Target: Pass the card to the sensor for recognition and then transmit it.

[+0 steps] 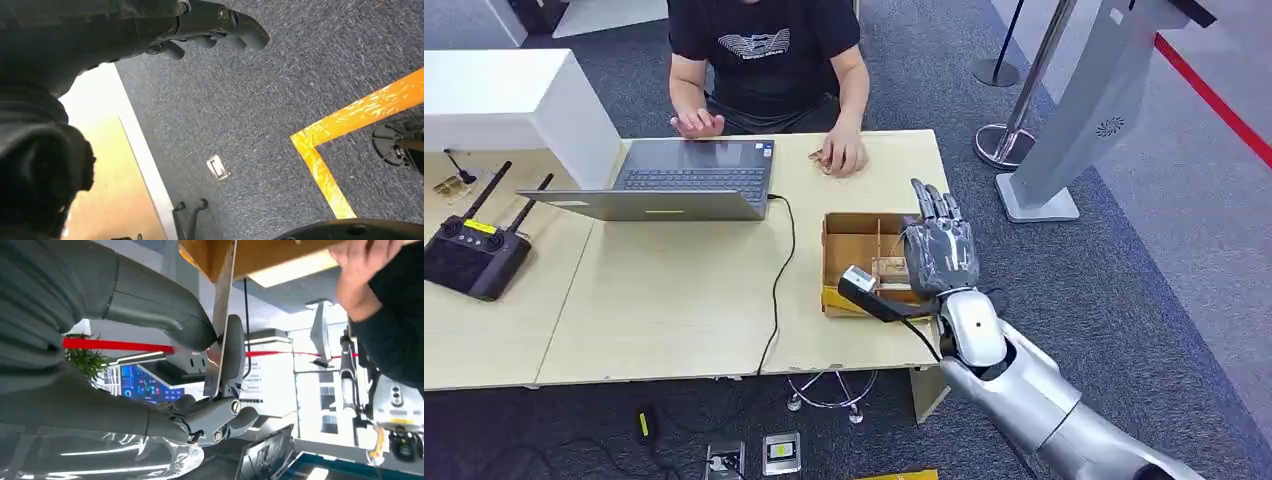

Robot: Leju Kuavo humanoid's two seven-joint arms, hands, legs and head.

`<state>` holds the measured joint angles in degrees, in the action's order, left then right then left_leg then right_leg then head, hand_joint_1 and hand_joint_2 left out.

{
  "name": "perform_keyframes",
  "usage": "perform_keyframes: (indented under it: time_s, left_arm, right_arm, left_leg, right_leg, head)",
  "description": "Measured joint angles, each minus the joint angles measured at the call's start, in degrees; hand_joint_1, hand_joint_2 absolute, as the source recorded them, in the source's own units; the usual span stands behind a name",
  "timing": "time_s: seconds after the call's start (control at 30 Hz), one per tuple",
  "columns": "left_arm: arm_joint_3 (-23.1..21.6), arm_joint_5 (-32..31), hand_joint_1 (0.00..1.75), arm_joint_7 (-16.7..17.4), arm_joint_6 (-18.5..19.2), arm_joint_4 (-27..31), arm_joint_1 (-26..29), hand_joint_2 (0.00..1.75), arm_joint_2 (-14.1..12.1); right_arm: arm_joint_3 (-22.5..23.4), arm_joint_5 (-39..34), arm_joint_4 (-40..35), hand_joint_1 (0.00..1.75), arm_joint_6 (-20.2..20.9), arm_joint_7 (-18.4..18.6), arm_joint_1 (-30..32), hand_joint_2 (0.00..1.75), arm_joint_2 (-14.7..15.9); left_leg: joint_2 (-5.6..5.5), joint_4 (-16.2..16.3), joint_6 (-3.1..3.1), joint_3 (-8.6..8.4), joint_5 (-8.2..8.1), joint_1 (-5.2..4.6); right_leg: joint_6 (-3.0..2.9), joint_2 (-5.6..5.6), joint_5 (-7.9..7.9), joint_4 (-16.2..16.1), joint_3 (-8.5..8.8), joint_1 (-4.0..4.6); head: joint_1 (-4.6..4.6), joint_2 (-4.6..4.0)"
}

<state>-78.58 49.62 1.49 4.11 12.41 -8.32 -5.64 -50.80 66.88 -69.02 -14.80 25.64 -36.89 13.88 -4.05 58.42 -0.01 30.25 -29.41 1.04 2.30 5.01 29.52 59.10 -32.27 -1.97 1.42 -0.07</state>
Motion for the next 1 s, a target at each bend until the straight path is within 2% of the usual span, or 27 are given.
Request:
perform_keyframes:
  time_s: [0.57, 1.0]
  left_arm:
    - [0.02, 0.83, 0.0, 0.02, 0.0, 0.02, -0.02, 0.0, 0.02]
    - [0.02, 1.42, 0.0, 0.07, 0.0, 0.02, -0.01, 0.0, 0.02]
  right_arm:
    - [-0.11, 2.38, 1.12, 1.75, 2.67, -0.44, -2.31, 1.75, -3.23]
    - [0.46, 2.78, 2.01, 1.75, 4.53, -0.13, -2.96, 1.75, -3.41]
  left_leg:
    - [-0.01, 0.0, 0.0, 0.01, 0.0, 0.0]
    - [-0.01, 0.0, 0.0, 0.0, 0.01, 0.0]
  right_leg:
    - [0.0, 0.0, 0.0, 0.0, 0.0, 0.0]
    - [0.0, 0.0, 0.0, 0.0, -0.01, 0.0]
  head:
    - [0.02, 0.0]
    - [0.02, 0.0]
